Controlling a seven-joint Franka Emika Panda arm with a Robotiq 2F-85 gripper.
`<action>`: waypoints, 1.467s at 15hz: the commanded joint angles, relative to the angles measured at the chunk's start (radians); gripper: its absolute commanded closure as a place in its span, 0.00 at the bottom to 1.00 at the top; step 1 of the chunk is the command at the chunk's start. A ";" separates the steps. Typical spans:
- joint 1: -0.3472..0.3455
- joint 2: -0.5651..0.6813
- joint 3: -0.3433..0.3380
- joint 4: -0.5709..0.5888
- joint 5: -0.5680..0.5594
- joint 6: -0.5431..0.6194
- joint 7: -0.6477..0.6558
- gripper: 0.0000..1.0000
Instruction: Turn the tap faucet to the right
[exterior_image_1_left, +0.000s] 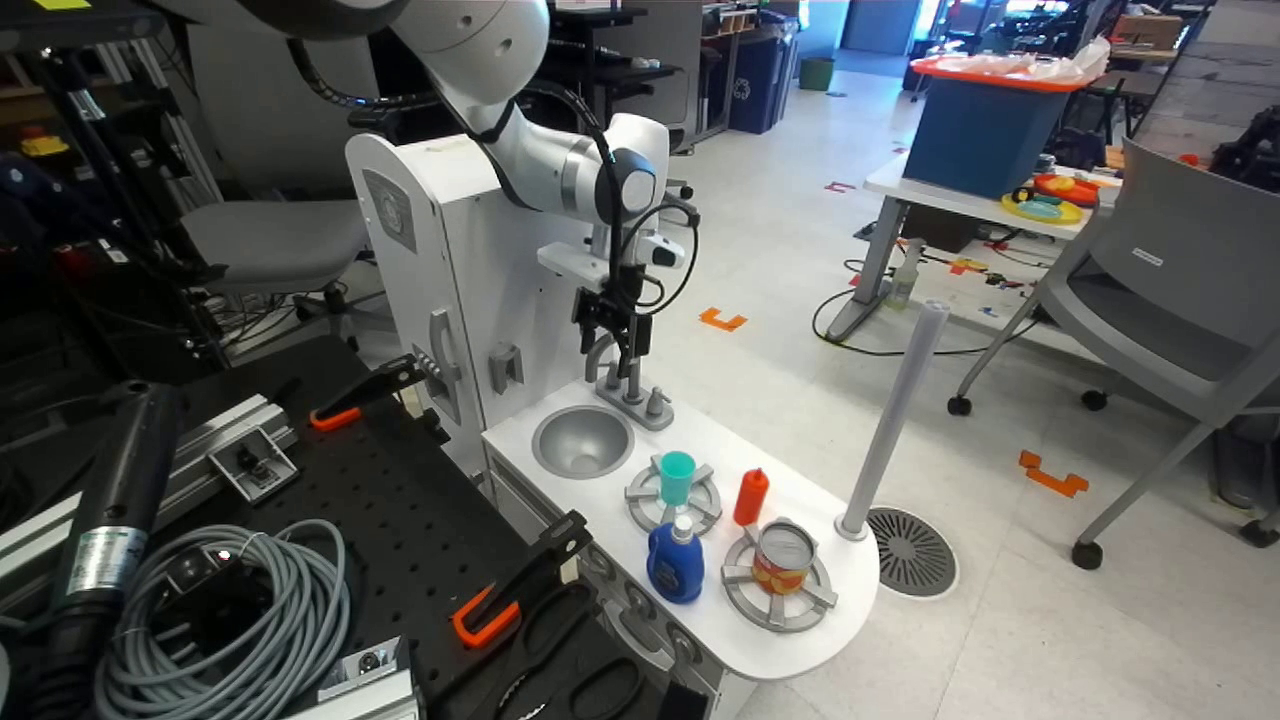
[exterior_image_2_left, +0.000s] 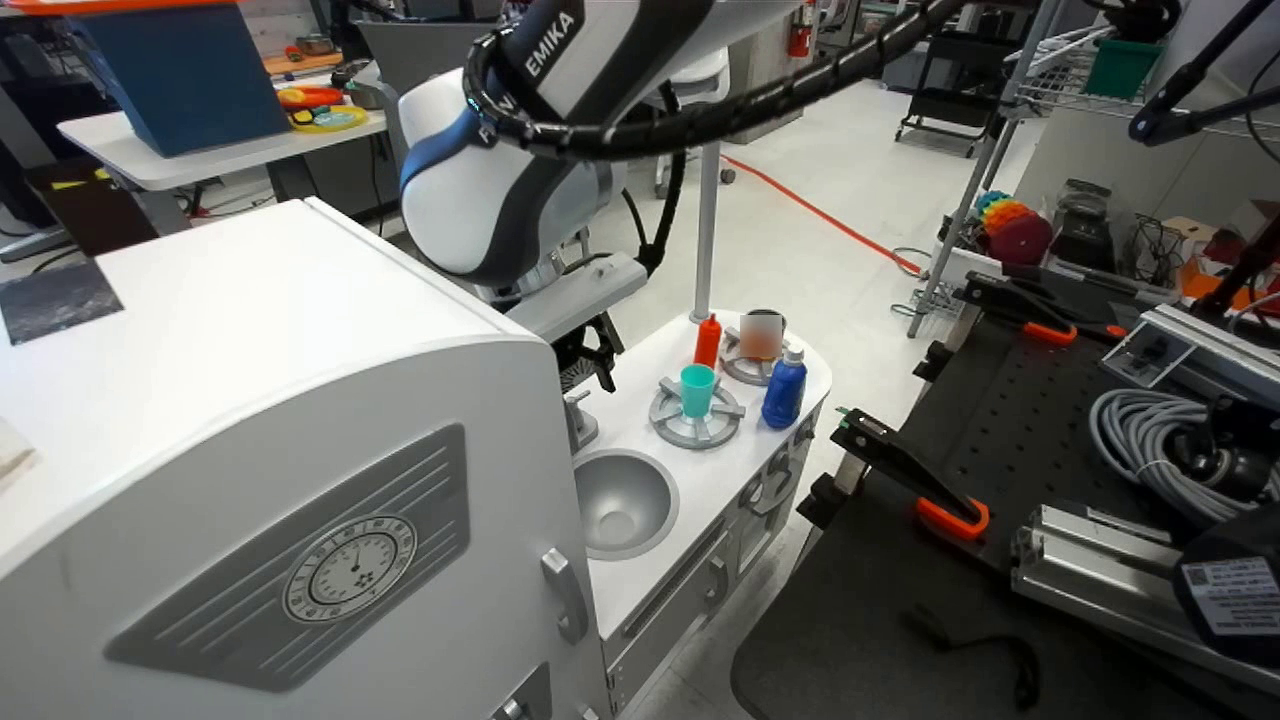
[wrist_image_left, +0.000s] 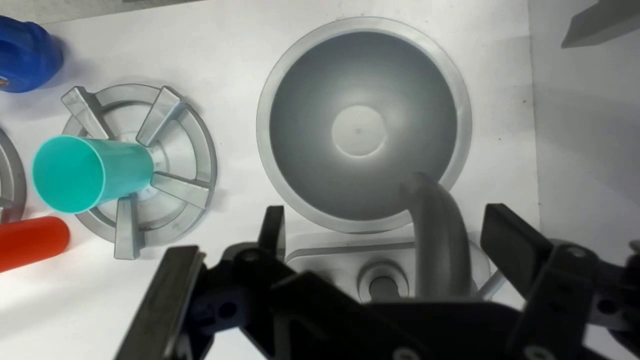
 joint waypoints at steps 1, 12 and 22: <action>-0.019 0.050 -0.004 0.077 0.017 -0.030 -0.006 0.00; -0.164 -0.062 -0.008 -0.066 0.117 0.005 0.047 0.00; -0.227 -0.115 -0.057 -0.076 0.212 -0.326 0.174 0.00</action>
